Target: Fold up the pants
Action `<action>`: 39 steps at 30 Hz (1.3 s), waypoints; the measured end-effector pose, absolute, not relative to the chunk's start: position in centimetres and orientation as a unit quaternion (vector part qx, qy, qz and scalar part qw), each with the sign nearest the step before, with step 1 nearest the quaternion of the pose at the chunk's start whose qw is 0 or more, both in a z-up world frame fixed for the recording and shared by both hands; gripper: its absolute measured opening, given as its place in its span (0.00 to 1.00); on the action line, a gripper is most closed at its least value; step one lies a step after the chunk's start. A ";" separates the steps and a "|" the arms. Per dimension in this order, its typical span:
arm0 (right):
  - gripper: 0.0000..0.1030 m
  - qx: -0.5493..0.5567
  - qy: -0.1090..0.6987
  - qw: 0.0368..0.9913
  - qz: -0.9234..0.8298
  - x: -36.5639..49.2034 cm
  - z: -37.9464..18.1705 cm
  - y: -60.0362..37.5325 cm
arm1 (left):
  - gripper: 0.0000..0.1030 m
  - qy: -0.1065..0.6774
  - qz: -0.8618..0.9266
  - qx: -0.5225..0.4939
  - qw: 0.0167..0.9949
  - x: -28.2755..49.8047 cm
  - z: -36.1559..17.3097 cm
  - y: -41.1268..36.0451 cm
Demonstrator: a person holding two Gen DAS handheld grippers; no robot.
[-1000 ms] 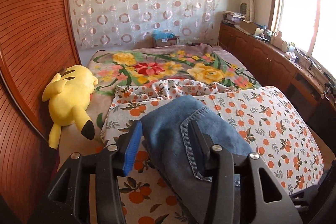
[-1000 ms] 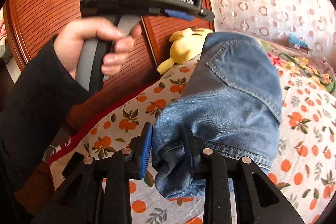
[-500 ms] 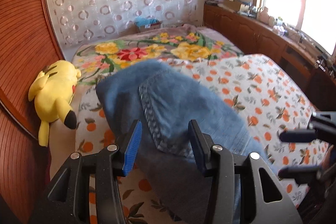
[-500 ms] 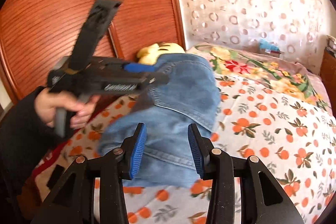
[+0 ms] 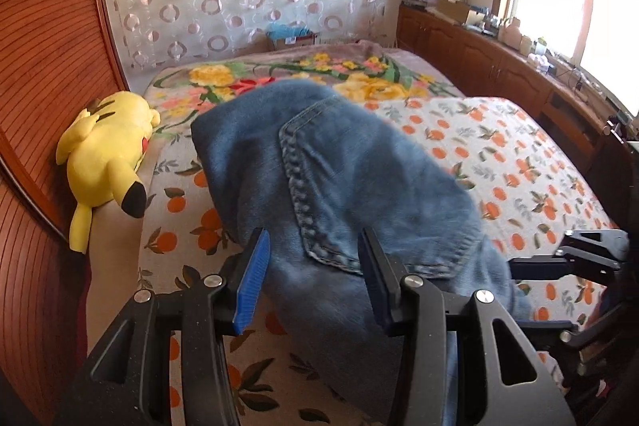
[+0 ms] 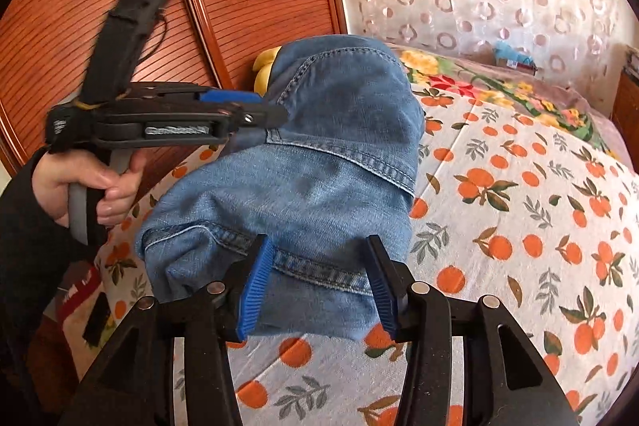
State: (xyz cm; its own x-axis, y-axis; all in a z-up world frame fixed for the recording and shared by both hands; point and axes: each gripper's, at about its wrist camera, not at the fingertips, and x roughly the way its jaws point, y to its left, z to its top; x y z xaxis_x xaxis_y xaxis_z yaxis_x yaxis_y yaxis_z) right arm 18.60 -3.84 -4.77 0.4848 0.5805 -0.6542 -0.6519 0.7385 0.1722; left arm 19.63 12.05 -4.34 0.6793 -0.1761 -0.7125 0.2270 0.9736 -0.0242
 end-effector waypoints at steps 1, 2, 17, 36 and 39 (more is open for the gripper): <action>0.48 -0.045 0.357 0.862 0.357 18.5 -4.4 -4.5 | 0.46 0.378 -0.115 0.031 0.918 19.0 -3.9 11.7; 0.48 -0.043 0.352 0.866 0.352 18.5 -4.0 -4.9 | 0.46 0.372 -0.120 0.030 0.920 18.4 -3.5 11.5; 0.48 -0.040 0.334 0.884 0.326 19.0 -3.4 -6.6 | 0.46 0.404 -0.141 0.035 0.903 11.7 -7.9 10.5; 0.48 -0.088 0.319 0.876 0.351 25.8 -1.1 -3.7 | 0.49 0.353 -0.131 0.001 0.926 14.8 -3.8 12.6; 0.48 -0.095 0.322 0.871 0.359 28.3 -1.2 -2.4 | 0.49 0.347 -0.125 -0.013 0.929 16.8 -3.2 13.5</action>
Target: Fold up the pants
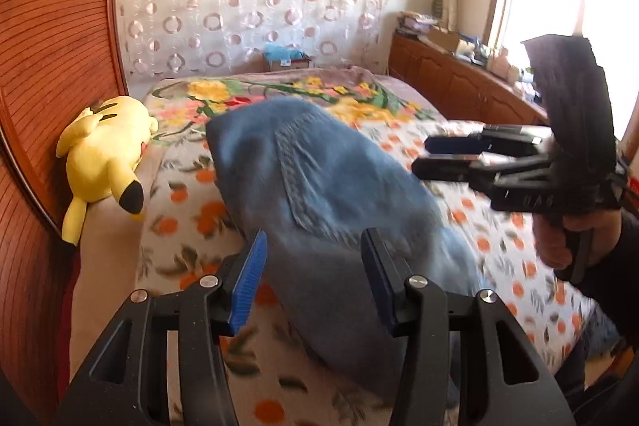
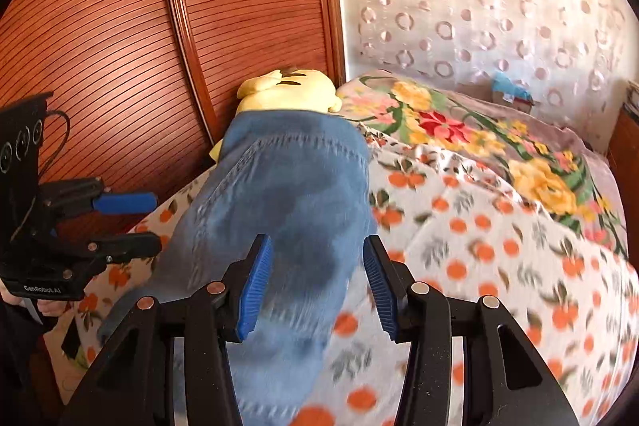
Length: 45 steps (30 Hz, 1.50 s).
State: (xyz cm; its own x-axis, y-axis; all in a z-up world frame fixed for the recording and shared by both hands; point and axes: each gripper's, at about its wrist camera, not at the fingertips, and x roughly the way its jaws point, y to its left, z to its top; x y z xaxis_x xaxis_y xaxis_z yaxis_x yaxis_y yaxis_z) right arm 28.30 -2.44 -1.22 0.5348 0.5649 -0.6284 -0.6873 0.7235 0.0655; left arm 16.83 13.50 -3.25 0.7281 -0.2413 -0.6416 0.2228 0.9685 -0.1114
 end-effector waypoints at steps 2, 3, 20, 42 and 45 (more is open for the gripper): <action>0.48 -0.101 0.326 0.866 0.364 29.7 -1.6 -1.7 | 0.49 0.344 -0.127 -0.024 0.930 17.9 -3.2 14.1; 0.48 -0.103 0.329 0.865 0.366 30.4 -1.9 -1.5 | 0.49 0.345 -0.121 -0.021 0.930 18.7 -3.3 14.3; 0.48 -0.115 0.373 0.831 0.397 36.4 -4.8 -0.1 | 0.49 0.406 -0.077 -0.044 0.910 23.2 -8.5 17.1; 0.63 -0.111 0.377 0.817 0.422 42.2 -5.2 1.6 | 0.49 0.401 -0.081 -0.032 0.912 28.4 -7.5 16.7; 0.68 -0.109 0.402 0.800 0.432 43.5 -6.9 2.2 | 0.49 0.414 -0.080 -0.031 0.906 28.8 -9.0 17.1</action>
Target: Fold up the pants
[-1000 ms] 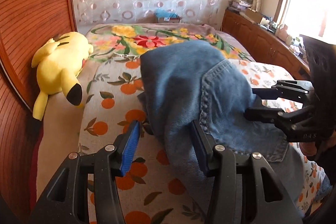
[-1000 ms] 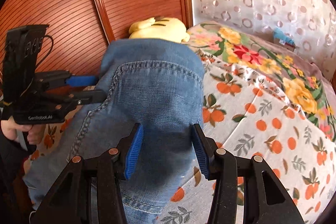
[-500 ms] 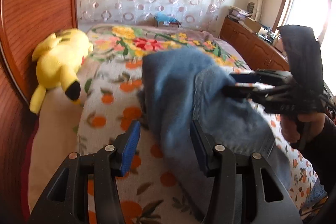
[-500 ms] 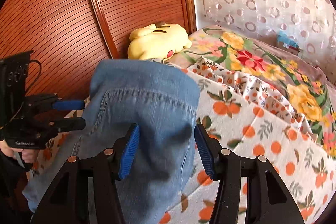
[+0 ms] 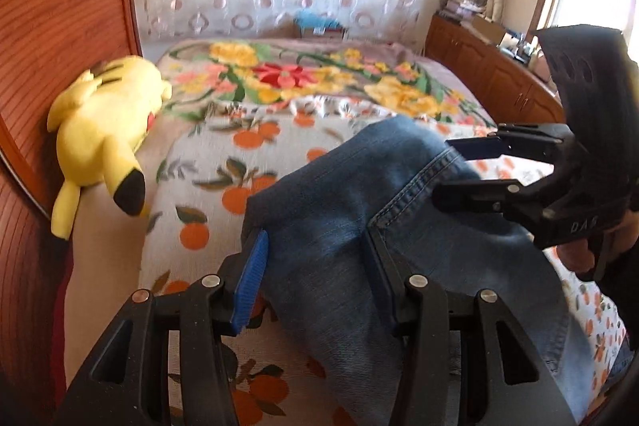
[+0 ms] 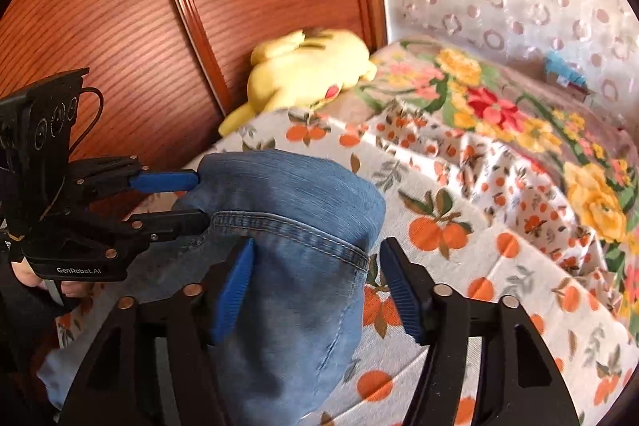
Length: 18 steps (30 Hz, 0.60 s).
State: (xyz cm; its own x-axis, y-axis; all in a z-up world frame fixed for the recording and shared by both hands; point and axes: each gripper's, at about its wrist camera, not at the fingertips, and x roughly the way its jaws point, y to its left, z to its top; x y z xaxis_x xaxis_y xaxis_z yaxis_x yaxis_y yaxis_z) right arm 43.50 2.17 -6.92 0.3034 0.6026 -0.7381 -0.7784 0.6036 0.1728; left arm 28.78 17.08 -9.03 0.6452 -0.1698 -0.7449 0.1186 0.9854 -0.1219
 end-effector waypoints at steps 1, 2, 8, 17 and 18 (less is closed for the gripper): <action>0.68 -0.103 0.410 0.795 0.435 44.0 -7.3 2.2 | 0.49 0.412 -0.081 -0.030 0.907 28.7 -9.2 17.1; 0.69 -0.093 0.416 0.790 0.441 44.4 -7.6 2.1 | 0.49 0.410 -0.082 -0.035 0.908 28.5 -9.2 17.2; 0.69 -0.059 0.440 0.764 0.468 45.8 -8.6 2.0 | 0.49 0.414 -0.066 -0.071 0.905 25.5 -8.2 18.1; 0.39 -0.086 0.413 0.777 0.467 44.4 -7.5 2.0 | 0.56 0.428 -0.080 -0.160 0.886 17.4 -8.9 17.7; 0.34 -0.090 0.405 0.783 0.463 43.9 -7.2 1.8 | 0.56 0.428 -0.081 -0.164 0.885 17.0 -8.9 17.3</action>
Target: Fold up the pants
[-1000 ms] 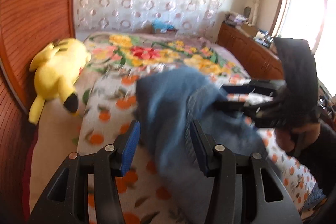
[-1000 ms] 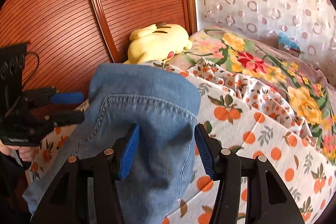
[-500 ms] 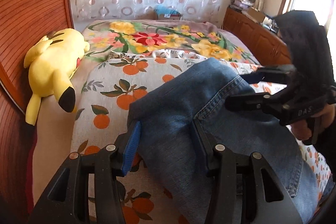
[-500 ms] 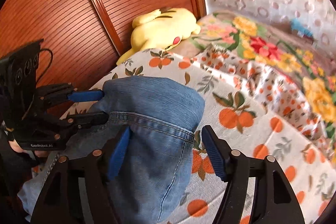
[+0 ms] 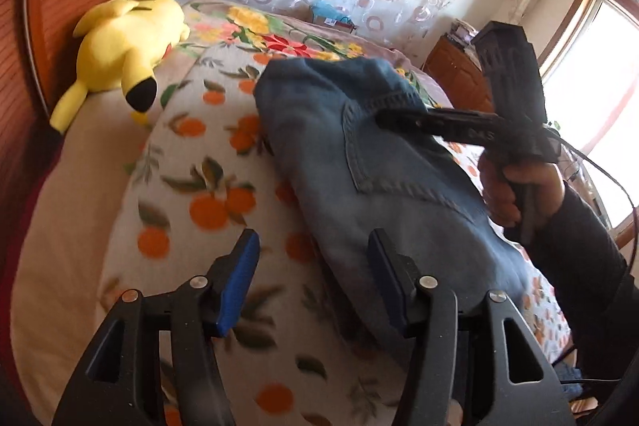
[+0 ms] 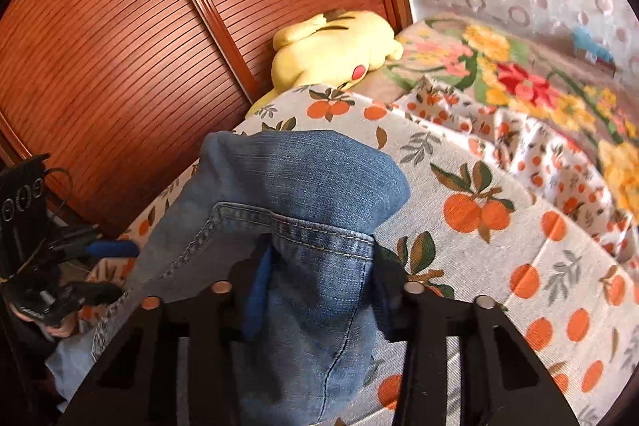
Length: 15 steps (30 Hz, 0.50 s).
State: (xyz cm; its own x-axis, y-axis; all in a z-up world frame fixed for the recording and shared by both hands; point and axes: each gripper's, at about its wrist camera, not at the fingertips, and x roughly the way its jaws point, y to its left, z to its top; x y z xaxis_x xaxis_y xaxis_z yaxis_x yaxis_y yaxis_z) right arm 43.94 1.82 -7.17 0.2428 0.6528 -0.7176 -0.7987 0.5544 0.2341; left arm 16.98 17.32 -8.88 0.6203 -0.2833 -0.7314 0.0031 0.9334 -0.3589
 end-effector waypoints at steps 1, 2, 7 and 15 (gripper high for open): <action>0.33 -0.091 0.396 0.791 0.457 43.4 -6.7 1.5 | 0.56 0.428 -0.082 -0.164 0.885 16.7 -8.9 17.1; 0.29 -0.093 0.388 0.798 0.451 42.9 -6.3 1.2 | 0.56 0.427 -0.083 -0.163 0.885 16.5 -8.8 16.9; 0.26 -0.097 0.348 0.834 0.418 40.0 -3.6 -2.0 | 0.56 0.421 -0.092 -0.160 0.888 15.6 -8.1 16.0; 0.26 -0.094 0.372 0.846 0.370 38.7 -5.1 -5.6 | 0.57 0.427 -0.125 -0.141 0.884 17.4 -7.1 14.2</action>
State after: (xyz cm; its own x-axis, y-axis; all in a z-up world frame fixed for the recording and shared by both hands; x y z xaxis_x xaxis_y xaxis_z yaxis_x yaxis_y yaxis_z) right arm 38.75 -5.55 -5.12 0.4503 0.5562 -0.6985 -0.6960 0.7087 0.1156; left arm 17.35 14.22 -7.06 0.6038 -0.3408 -0.7206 0.1005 0.9294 -0.3552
